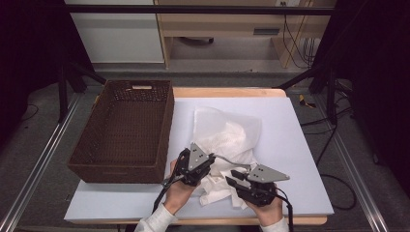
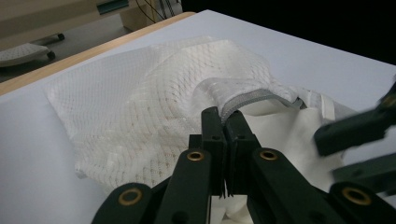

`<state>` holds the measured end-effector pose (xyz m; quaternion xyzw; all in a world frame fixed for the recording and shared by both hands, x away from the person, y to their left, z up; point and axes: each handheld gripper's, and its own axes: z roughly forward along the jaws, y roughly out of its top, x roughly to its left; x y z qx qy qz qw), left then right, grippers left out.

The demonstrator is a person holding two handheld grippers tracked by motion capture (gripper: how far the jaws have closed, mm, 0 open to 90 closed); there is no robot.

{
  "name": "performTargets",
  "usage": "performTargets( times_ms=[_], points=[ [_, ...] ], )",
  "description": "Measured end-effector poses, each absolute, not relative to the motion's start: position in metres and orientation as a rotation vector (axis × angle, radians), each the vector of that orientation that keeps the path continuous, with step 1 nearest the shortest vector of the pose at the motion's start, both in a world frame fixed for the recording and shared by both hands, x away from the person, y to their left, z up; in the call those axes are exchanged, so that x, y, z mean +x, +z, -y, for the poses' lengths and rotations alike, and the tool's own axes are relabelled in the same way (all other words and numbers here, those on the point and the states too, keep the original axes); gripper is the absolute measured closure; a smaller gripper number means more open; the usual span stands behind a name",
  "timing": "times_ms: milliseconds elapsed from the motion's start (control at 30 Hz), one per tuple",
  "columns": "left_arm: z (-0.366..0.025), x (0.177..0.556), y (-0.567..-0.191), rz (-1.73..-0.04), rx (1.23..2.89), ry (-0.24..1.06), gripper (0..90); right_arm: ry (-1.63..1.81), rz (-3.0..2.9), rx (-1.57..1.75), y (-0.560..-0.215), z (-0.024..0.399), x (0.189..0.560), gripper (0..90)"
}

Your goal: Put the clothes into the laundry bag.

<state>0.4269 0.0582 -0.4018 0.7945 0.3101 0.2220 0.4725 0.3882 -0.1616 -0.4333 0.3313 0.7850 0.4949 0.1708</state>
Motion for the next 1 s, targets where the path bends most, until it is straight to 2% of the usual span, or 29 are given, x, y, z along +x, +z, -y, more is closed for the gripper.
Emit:
performTargets(
  times_ms=[133, 267, 567, 867, 1000],
  points=[
    [-0.058, 0.427, -0.401, -0.766, 1.930, 0.514, 87.7, 1.319, -2.276, 0.985, -0.463, 0.153, 0.403, 79.7],
    [-0.060, 0.426, -0.399, -0.776, 1.913, 0.457, 88.0, 1.256, -2.253, 1.000, -0.473, 0.145, 0.420, 88.8],
    [-0.060, 0.405, -0.381, -0.701, 1.916, 0.438, 88.4, 1.217, -2.106, 1.055, -0.468, 0.129, 0.444, 90.0],
    [-0.067, 0.408, -0.392, -0.719, 1.932, 0.408, 88.4, 1.186, -1.954, 1.209, -0.481, 0.137, 0.464, 90.0],
    [-0.068, 0.414, -0.402, -0.733, 1.950, 0.393, 88.1, 1.198, -1.967, 1.169, -0.480, 0.136, 0.460, 89.0]
  ],
)
